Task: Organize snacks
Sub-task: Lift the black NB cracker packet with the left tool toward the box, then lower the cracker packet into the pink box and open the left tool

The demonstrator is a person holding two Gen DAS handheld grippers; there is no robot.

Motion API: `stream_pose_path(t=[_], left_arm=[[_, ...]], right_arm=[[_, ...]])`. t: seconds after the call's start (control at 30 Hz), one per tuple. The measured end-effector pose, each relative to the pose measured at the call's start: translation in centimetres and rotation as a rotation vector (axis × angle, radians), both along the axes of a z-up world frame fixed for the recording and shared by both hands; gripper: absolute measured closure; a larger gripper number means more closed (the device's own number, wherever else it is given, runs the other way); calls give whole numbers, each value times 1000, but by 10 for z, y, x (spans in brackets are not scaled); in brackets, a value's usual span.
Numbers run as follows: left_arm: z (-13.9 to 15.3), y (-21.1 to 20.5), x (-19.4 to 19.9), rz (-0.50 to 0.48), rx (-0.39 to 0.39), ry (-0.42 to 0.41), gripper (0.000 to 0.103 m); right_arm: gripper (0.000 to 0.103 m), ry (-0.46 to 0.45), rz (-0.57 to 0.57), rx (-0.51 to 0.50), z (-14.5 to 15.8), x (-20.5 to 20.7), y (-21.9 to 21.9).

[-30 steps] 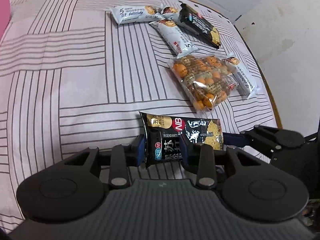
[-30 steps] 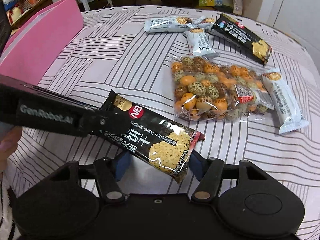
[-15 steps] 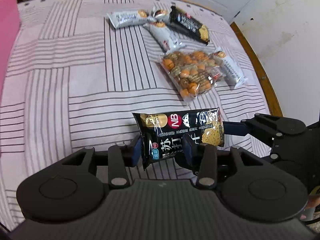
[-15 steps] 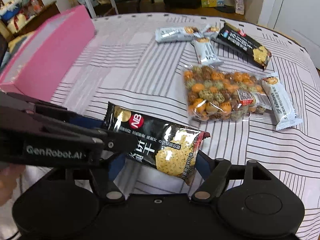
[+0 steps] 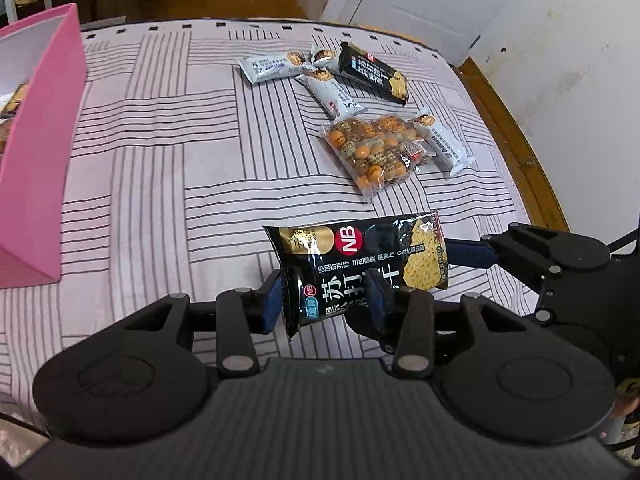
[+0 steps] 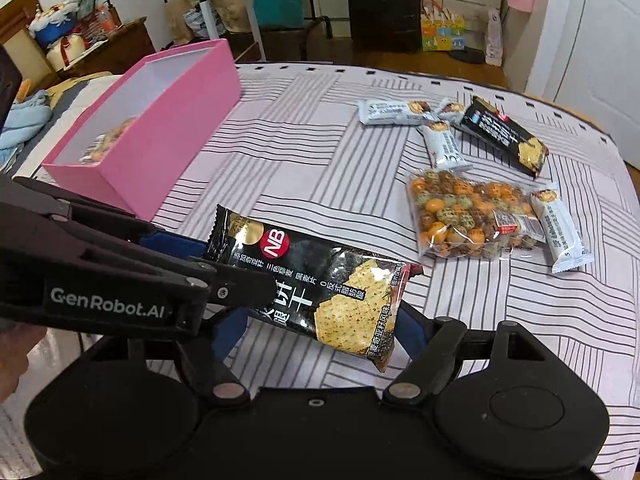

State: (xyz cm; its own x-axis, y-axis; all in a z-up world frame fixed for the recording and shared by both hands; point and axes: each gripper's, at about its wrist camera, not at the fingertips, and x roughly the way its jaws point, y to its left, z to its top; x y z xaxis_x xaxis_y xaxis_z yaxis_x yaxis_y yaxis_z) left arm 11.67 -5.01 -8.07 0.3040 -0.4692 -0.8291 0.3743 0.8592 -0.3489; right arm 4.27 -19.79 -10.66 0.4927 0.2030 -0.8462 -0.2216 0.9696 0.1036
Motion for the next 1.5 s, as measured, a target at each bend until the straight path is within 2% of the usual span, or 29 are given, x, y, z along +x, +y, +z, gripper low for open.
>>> stream_pose_path(t=[0.33, 0.67, 0.87, 1.07, 1.13, 1.2, 1.5], left_arm=[[34, 44, -33, 37, -6, -43, 62], [59, 100, -52, 133, -22, -79, 60], [75, 136, -50, 188, -56, -128, 59], [77, 173, -39, 261, -77, -150, 59], [73, 183, -34, 286, -79, -148, 59], [69, 194, -25, 311, -73, -150, 58], [54, 243, 30, 413, -54, -139, 56]], right_arm=[[20, -30, 59, -6, 32, -24, 41], [20, -96, 173, -12, 60, -35, 94], [22, -150, 238, 50, 81, -30, 109], [45, -157, 259, 134, 88, -4, 122], [55, -154, 264, 147, 85, 8, 128], [60, -151, 272, 146, 81, 20, 136], [60, -156, 317, 154, 63, 76, 184]])
